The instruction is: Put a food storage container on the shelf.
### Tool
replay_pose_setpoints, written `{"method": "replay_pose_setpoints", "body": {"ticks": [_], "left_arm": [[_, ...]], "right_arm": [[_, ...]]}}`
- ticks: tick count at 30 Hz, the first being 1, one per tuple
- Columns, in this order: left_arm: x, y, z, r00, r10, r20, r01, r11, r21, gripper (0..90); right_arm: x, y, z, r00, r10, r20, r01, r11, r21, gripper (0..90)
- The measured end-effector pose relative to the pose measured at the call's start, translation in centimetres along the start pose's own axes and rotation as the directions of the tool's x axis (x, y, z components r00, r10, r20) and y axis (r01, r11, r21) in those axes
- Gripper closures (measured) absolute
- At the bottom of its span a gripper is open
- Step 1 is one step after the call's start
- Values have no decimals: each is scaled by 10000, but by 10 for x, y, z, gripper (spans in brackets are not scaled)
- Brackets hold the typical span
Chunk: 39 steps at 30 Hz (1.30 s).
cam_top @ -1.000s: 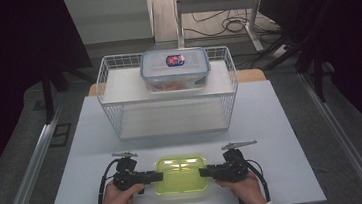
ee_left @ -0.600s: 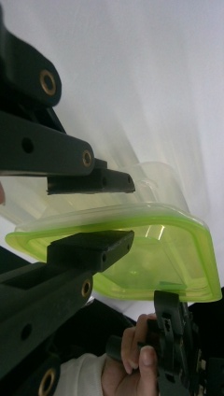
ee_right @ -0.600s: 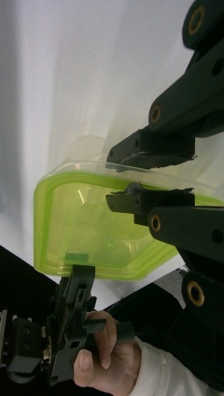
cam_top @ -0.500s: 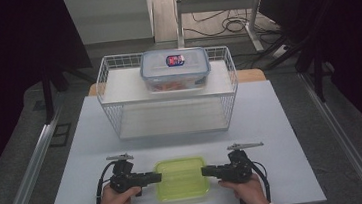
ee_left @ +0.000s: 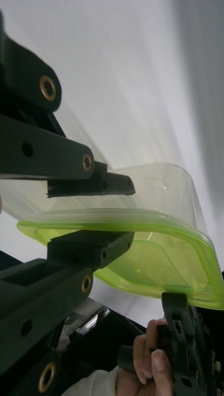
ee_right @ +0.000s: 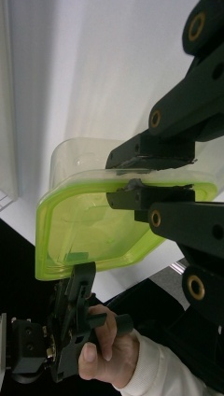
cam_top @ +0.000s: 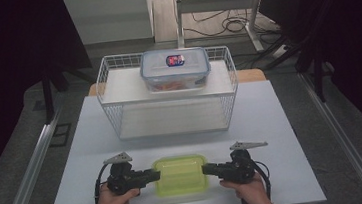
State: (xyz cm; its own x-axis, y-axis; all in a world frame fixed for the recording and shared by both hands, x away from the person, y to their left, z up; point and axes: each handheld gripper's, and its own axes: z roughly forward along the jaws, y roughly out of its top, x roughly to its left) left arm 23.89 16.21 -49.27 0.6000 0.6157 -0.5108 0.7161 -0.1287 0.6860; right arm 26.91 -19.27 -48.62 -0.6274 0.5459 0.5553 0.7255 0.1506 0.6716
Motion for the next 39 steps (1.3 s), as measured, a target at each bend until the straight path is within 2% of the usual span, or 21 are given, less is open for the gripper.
{"method": "replay_pose_setpoints", "body": {"ticks": [6, 12, 24, 30, 39], "left_arm": [[-5, 10, -7, 9991, 414, -113, -417, 9987, -278, 745], [-9, 21, -13, 9976, 671, -179, -679, 9965, -494, 747], [-12, 45, -17, 9967, 800, -143, -808, 9945, -673, 752], [-15, 58, -24, 9961, 883, -45, -883, 9914, -970, 756], [-26, 92, -44, 9917, 1271, -184, -1284, 9814, -1424, 761]], "right_arm": [[6, 7, -4, 9989, -453, 102, 455, 9988, -186, 804], [7, 14, -3, 9983, -560, 190, 562, 9983, -133, 803], [10, 34, -13, 9957, -879, 289, 895, 9944, -571, 804], [21, 52, -22, 9912, -1259, 400, 1288, 9884, -807, 804], [44, 90, -37, 9777, -1969, 725, 2039, 9731, -1068, 805]]}}
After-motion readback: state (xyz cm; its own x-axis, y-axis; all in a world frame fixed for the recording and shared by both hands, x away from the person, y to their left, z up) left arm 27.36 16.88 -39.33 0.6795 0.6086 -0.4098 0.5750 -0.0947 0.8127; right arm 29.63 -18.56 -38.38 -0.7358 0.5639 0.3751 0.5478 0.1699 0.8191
